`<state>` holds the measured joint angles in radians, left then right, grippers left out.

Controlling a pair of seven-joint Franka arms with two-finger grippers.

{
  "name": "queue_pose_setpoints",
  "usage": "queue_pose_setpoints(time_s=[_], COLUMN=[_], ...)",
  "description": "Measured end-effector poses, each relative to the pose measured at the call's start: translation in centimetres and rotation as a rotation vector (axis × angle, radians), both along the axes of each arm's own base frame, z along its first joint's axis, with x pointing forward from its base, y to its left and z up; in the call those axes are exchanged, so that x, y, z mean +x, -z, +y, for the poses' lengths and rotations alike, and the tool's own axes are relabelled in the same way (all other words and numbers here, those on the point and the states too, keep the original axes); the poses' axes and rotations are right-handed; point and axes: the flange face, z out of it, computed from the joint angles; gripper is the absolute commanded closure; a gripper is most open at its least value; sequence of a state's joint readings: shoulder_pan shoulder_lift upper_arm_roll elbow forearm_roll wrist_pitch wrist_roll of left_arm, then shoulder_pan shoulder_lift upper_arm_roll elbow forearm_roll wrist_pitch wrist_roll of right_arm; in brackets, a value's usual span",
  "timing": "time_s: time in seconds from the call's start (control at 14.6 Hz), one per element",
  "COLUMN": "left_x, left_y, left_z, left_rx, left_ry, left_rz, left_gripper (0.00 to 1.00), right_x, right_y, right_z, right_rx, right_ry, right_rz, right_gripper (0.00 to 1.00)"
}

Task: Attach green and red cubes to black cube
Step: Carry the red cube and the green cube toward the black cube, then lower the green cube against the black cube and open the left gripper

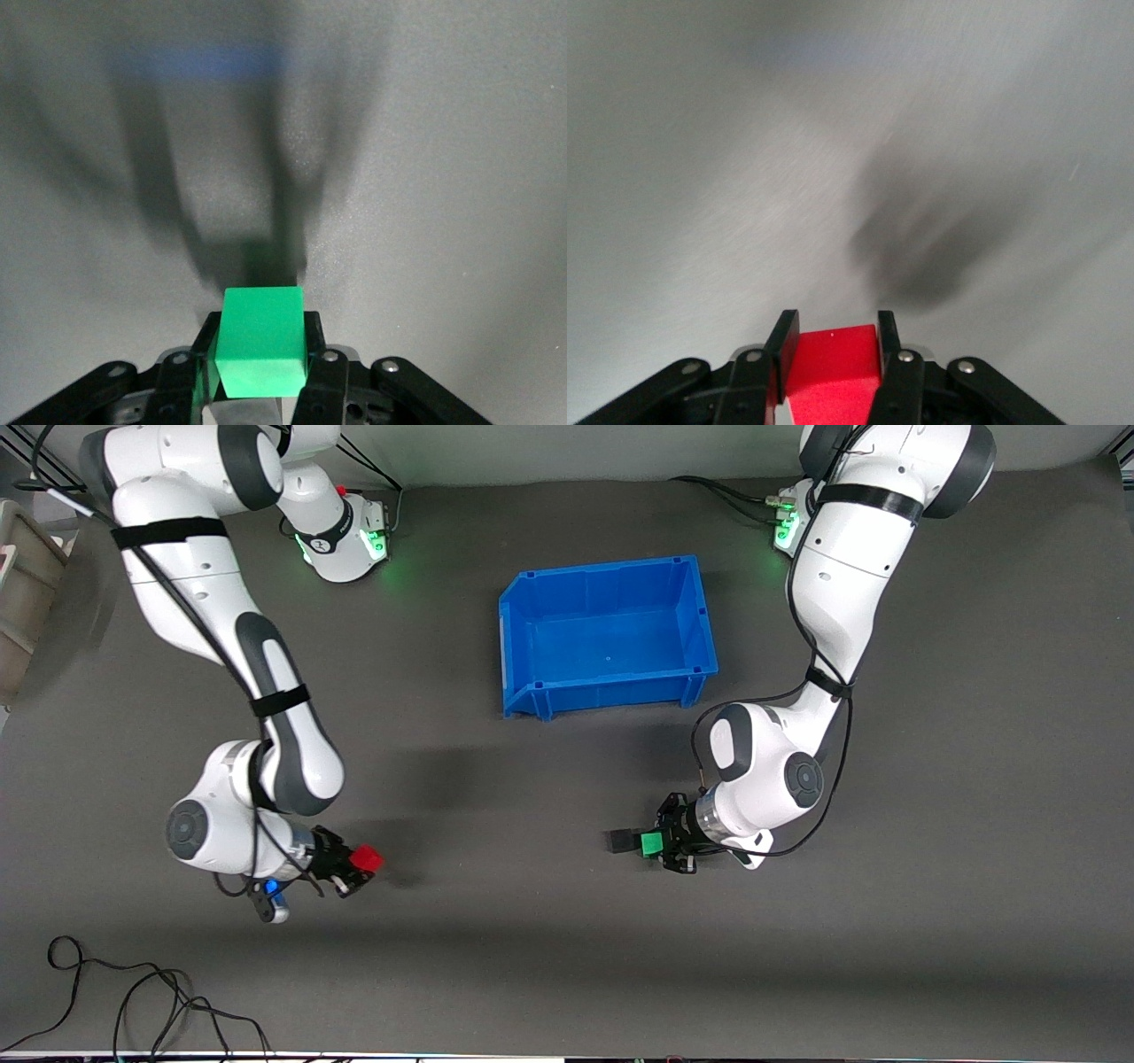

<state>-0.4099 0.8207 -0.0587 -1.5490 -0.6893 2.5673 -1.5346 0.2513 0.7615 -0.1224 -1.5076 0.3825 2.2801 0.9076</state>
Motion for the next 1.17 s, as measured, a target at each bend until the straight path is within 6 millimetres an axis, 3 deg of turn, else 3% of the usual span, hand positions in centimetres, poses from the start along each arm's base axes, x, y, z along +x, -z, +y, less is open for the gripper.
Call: queue_pose_setpoints(time_s=[0.21, 0.62, 1.17], left_x=[0.0, -0.4, -0.9], left_y=[-0.1, 0.6, 0.2], left_z=[-0.2, -1.0, -2.5], left_rx=[-0.001, 0.001, -0.003], left_ry=[-0.032, -0.06, -0.04], left_rz=[0.0, 0.01, 0.003], left_gripper=[1.0, 1.0, 1.0], right_x=[0.2, -0.9, -3.6], right_y=[-1.1, -0.5, -0.5], right_z=[3.8, 13.2, 20.4], right_rx=[0.013, 0.012, 0.012], right_ry=[0.205, 0.528, 0.647], right_rz=[0.028, 0.1, 0.144], right_gripper=[1.0, 1.0, 1.0])
